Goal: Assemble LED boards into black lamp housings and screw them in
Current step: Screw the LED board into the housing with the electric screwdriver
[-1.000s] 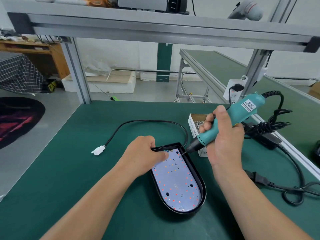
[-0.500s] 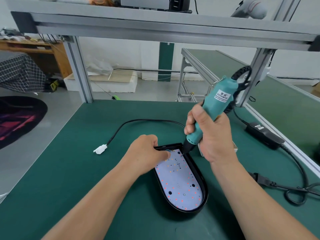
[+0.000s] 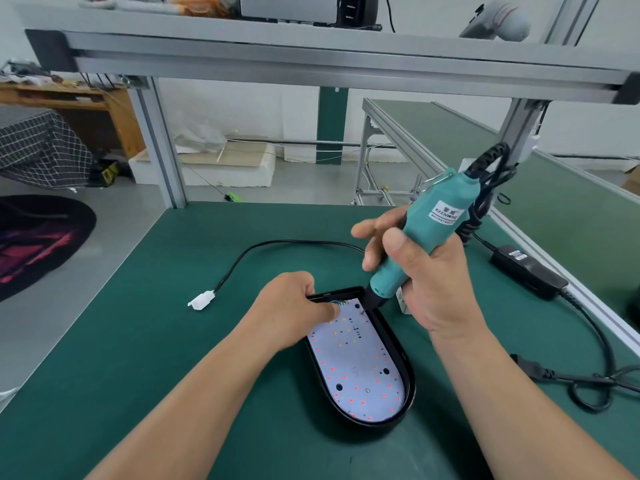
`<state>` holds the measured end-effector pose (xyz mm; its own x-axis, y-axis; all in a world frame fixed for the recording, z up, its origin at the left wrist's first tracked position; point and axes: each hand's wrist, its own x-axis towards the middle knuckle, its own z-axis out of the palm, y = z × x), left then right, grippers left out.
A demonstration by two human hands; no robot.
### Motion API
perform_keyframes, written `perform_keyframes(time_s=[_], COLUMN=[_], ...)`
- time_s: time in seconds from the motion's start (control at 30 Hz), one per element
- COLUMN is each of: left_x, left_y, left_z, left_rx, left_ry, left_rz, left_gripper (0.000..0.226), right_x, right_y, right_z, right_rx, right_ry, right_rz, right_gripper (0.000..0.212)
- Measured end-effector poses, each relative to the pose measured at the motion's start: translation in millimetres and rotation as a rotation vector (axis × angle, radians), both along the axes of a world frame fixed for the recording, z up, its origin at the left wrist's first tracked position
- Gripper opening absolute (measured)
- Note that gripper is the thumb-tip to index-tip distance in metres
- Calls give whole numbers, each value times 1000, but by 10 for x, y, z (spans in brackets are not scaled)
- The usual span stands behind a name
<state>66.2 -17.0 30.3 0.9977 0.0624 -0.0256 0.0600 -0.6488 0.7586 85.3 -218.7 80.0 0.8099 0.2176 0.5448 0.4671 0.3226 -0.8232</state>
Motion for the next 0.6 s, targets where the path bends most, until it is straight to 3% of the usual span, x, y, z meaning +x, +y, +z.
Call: perform_keyframes(time_s=[0.13,0.33,0.47,0.6], left_x=[-12,-36,29,48], left_y=[11,54,175,327], left_z=[-8,-3,-10,3], left_rx=[-17,-50,-456,-1032], left_ry=[0,26,67,159], left_rz=[-16,2,233,362], left_gripper=[53,52,21,35], right_x=[-55,-79,-67,-56], right_y=[10,69,29,37], right_z=[40,0,-12,-6], right_rx=[59,416,538,568], right_ry=[-55,199,304,345], right_rz=[50,91,56,3], right_gripper=[23,33,29,28])
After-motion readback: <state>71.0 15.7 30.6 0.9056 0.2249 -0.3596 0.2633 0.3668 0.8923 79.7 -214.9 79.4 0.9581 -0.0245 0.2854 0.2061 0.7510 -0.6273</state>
